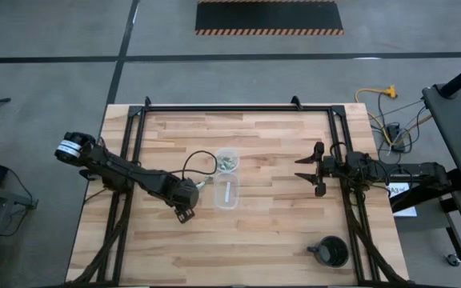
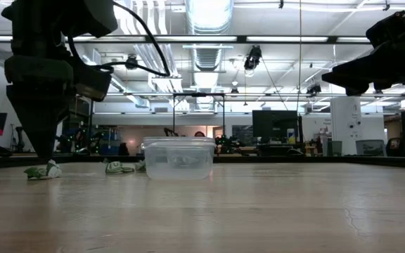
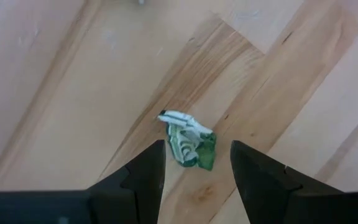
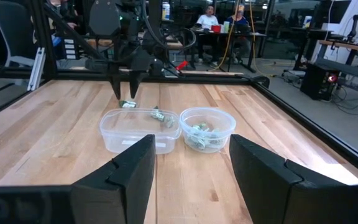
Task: Pick and place items into bin
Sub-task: Put the truvia packet into the circular transparent bin
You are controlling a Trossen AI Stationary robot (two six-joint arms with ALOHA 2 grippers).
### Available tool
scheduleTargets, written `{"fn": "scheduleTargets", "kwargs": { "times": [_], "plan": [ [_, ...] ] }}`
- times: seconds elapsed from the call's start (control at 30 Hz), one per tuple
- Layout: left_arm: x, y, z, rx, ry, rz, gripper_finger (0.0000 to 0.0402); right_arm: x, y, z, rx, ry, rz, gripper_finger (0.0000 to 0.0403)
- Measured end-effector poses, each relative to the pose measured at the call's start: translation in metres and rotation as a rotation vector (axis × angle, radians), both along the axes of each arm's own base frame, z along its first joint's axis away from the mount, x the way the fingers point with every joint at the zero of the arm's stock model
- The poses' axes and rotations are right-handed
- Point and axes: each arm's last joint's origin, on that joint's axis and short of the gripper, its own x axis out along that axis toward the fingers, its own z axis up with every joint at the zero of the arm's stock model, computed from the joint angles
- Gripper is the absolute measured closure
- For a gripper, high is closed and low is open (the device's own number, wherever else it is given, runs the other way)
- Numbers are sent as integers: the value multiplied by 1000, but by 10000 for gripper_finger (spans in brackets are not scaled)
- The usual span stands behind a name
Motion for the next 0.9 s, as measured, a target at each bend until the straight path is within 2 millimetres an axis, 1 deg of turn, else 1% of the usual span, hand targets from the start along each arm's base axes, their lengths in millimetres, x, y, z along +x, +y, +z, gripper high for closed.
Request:
{"fn": "scheduleTargets", "kwargs": {
  "times": [0.17, 0.47, 0.73, 0.9],
  "plan": [
    [-1, 0, -4, -4, -13, -1, 237, 0, 0, 0, 0, 0, 0, 207],
    [-1, 0, -5, -4, -13, -1, 237, 0, 0, 0, 0, 0, 0, 207],
    [-7, 2, -19, -12, -20, -1, 237, 0, 0, 0, 0, 0, 0, 207],
    [-8, 2, -19, -12, -19, -2, 237, 0, 0, 0, 0, 0, 0, 207]
  ]
}}
